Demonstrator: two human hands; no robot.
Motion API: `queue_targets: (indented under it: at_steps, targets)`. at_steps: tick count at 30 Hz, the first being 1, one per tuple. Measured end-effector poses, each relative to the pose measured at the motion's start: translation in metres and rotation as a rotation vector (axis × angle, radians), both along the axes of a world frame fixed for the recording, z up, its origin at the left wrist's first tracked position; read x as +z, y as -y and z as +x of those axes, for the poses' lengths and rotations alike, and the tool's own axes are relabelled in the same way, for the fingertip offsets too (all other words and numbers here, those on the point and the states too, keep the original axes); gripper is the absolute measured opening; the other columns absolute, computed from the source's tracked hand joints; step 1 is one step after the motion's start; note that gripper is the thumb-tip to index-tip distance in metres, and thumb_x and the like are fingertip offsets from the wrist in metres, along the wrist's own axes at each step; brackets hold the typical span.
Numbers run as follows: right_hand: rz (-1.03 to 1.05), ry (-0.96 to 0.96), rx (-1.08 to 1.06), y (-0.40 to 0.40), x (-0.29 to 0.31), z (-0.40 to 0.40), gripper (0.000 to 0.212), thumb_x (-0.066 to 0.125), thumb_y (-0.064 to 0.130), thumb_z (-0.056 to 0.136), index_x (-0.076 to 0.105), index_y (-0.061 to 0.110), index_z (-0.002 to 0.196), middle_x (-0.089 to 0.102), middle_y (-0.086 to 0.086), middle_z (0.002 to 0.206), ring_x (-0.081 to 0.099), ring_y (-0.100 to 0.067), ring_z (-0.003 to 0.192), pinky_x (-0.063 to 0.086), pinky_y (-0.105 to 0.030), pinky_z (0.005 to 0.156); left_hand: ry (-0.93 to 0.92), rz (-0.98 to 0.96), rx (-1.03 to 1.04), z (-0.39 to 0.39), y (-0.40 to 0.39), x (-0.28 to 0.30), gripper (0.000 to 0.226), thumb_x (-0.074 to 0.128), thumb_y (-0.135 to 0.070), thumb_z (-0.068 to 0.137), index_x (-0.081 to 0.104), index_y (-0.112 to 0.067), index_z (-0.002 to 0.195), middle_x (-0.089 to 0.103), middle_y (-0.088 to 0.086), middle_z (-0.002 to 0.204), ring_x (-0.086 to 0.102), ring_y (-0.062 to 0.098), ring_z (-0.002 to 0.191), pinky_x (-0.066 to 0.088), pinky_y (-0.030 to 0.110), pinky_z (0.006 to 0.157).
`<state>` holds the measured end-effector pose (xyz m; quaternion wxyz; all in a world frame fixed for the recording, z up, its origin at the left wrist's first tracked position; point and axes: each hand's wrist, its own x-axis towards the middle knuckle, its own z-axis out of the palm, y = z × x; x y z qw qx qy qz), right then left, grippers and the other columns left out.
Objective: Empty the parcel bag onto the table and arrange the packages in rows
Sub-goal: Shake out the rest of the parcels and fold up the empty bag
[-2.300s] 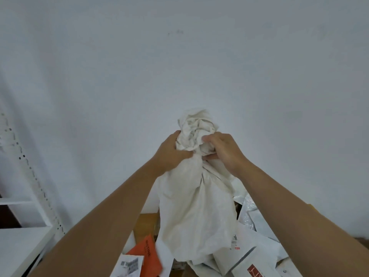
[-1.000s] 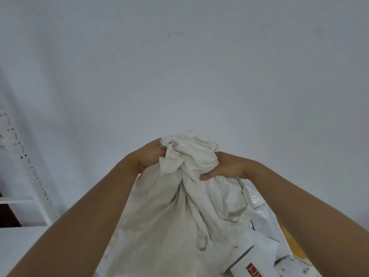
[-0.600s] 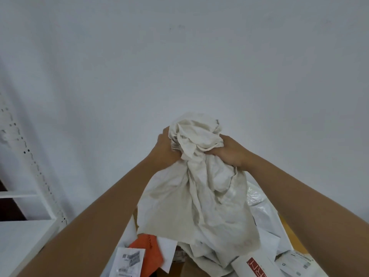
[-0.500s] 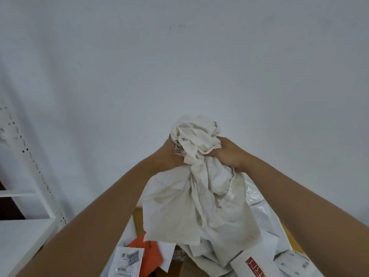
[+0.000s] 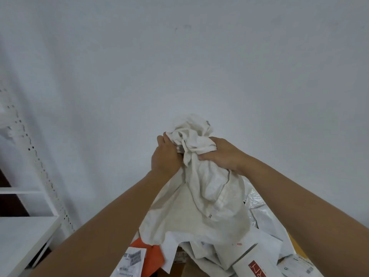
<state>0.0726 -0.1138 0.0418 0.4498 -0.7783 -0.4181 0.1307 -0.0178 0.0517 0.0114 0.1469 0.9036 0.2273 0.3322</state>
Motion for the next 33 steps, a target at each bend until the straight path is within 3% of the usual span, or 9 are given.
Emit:
queue_targets:
  at_steps: [5, 8, 12, 15, 18, 22, 28, 30, 33]
  targets:
    - [0.05, -0.087, 0.043, -0.006, -0.012, 0.002, 0.08, 0.086, 0.052, 0.065, 0.051, 0.032, 0.134, 0.065, 0.014, 0.121, 0.062, -0.005, 0.11, 0.051, -0.031, 0.098, -0.082, -0.276, -0.458, 0.003, 0.003, 0.004, 0.027, 0.059, -0.015, 0.084, 0.057, -0.006, 0.11, 0.059, 0.005, 0.107, 0.059, 0.021, 0.102, 0.056, 0.039, 0.083]
    - [0.115, -0.083, 0.011, -0.002, -0.018, 0.011, 0.07, 0.087, 0.047, 0.064, 0.06, 0.026, 0.125, 0.069, 0.011, 0.115, 0.065, -0.006, 0.106, 0.051, -0.034, 0.098, -0.142, -0.526, -0.663, -0.014, 0.014, 0.008, 0.047, 0.056, 0.007, 0.088, 0.046, -0.014, 0.129, 0.057, -0.008, 0.116, 0.06, 0.009, 0.103, 0.051, 0.015, 0.082]
    - [0.188, -0.045, 0.044, 0.009, -0.007, 0.018, 0.034, 0.08, 0.015, 0.079, 0.067, 0.024, 0.108, 0.072, 0.009, 0.103, 0.068, 0.001, 0.092, 0.053, -0.017, 0.081, -0.032, -0.704, -0.695, -0.018, 0.011, 0.004, 0.077, 0.063, 0.004, 0.087, 0.024, -0.028, 0.145, 0.054, 0.005, 0.123, 0.064, 0.006, 0.093, 0.051, 0.018, 0.076]
    - [0.192, -0.037, 0.059, 0.017, -0.003, 0.023, 0.022, 0.074, 0.002, 0.082, 0.068, 0.022, 0.09, 0.072, 0.014, 0.084, 0.066, 0.007, 0.075, 0.05, -0.01, 0.066, -0.03, -0.591, -0.584, -0.014, 0.007, 0.013, 0.106, 0.081, -0.018, 0.078, 0.007, -0.033, 0.152, 0.052, -0.001, 0.117, 0.063, 0.008, 0.091, 0.052, 0.022, 0.081]
    - [0.165, 0.011, 0.107, 0.016, -0.003, 0.017, 0.011, 0.071, 0.004, 0.078, 0.068, 0.013, 0.084, 0.07, 0.013, 0.076, 0.065, 0.003, 0.075, 0.05, -0.015, 0.068, -0.197, -0.252, -0.417, -0.006, 0.002, 0.021, 0.127, 0.087, -0.065, 0.048, 0.02, -0.033, 0.151, 0.041, -0.003, 0.136, 0.043, 0.016, 0.126, 0.039, 0.039, 0.109]
    - [0.204, -0.004, 0.109, 0.012, -0.012, 0.015, 0.022, 0.067, 0.019, 0.07, 0.068, 0.007, 0.089, 0.071, -0.001, 0.086, 0.066, -0.011, 0.083, 0.053, -0.03, 0.078, -0.279, -0.32, -0.611, -0.003, 0.007, 0.023, 0.076, 0.087, -0.046, 0.065, 0.053, -0.03, 0.131, 0.062, -0.018, 0.122, 0.057, -0.001, 0.114, 0.047, 0.027, 0.102]
    - [0.051, -0.192, 0.11, 0.025, -0.016, 0.015, 0.035, 0.078, 0.03, 0.083, 0.064, 0.03, 0.115, 0.071, 0.009, 0.11, 0.067, -0.01, 0.103, 0.054, -0.027, 0.088, -0.134, -0.307, -0.574, -0.004, -0.003, 0.018, 0.075, 0.082, -0.027, 0.075, 0.042, -0.032, 0.138, 0.059, -0.015, 0.127, 0.058, 0.007, 0.114, 0.049, 0.031, 0.097]
    - [-0.123, -0.323, 0.165, 0.034, -0.018, 0.021, 0.053, 0.083, 0.034, 0.076, 0.062, 0.028, 0.124, 0.071, 0.006, 0.117, 0.067, -0.015, 0.108, 0.053, -0.035, 0.094, -0.079, -0.338, -0.544, -0.005, -0.009, 0.02, 0.07, 0.078, -0.024, 0.073, 0.045, -0.033, 0.134, 0.06, -0.016, 0.125, 0.058, 0.008, 0.113, 0.049, 0.033, 0.097]
    - [-0.174, -0.342, 0.073, 0.037, -0.023, 0.026, 0.039, 0.077, 0.016, 0.078, 0.067, 0.017, 0.116, 0.073, -0.007, 0.111, 0.07, -0.026, 0.102, 0.053, -0.048, 0.095, -0.082, -0.331, -0.511, -0.007, -0.017, 0.021, 0.062, 0.072, -0.02, 0.071, 0.049, -0.03, 0.128, 0.063, -0.011, 0.118, 0.061, 0.011, 0.107, 0.051, 0.038, 0.093]
